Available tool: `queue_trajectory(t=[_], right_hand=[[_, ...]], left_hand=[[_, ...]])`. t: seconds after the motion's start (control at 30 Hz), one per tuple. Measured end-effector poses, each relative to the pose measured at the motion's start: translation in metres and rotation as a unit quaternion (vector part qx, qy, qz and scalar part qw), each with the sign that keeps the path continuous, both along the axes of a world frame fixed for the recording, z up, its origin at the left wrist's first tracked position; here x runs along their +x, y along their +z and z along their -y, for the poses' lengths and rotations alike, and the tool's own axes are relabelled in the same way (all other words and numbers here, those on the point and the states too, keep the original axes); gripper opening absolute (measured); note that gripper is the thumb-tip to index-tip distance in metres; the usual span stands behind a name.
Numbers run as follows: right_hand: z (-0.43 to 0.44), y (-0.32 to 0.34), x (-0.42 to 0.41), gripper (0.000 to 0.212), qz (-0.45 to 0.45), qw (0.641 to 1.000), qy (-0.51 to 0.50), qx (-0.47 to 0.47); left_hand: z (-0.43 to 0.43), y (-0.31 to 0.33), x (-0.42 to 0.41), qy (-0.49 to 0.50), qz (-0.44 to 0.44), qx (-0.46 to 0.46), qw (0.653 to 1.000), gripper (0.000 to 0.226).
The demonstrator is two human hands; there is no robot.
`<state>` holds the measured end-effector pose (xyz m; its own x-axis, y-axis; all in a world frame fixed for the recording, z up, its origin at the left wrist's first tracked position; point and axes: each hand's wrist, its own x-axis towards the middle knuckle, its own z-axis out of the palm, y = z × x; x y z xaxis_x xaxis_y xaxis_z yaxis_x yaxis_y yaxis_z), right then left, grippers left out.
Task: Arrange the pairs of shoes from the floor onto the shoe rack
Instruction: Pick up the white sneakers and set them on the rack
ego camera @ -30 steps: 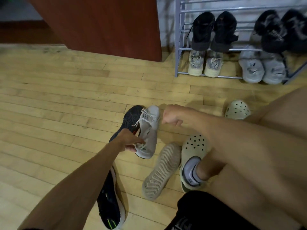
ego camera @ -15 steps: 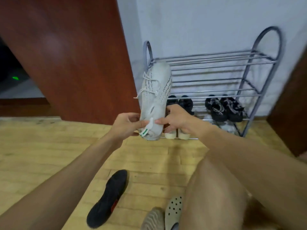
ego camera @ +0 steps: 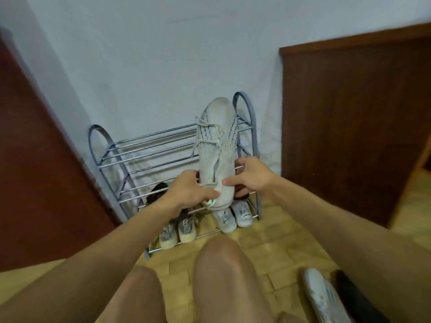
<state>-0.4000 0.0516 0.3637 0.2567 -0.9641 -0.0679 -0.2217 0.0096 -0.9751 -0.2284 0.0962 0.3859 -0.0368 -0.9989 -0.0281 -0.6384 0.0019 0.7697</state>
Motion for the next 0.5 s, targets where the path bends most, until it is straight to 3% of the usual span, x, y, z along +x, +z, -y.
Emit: queue_trajectory(t=[0.27,0.4,0.5], right_hand=[[-0.024,-0.053,-0.137,0.040,-0.008,0.997,0.035,0.075],[-0.040,-0.107,-0.187,0.040,0.011,0.993,0.001,0.120],[-0.060,-0.159,-0.219,0.039,0.020,0.983,-0.037,0.177]], left_hand=[[0.007,-0.070,-0.106,0.041,-0.159,0.166,0.972,0.034],[-0.008,-0.125,-0.158,0.055,-0.213,0.218,0.951,0.033],[-0.028,-0.172,-0.195,0.039,-0.236,0.319,0.917,0.027]])
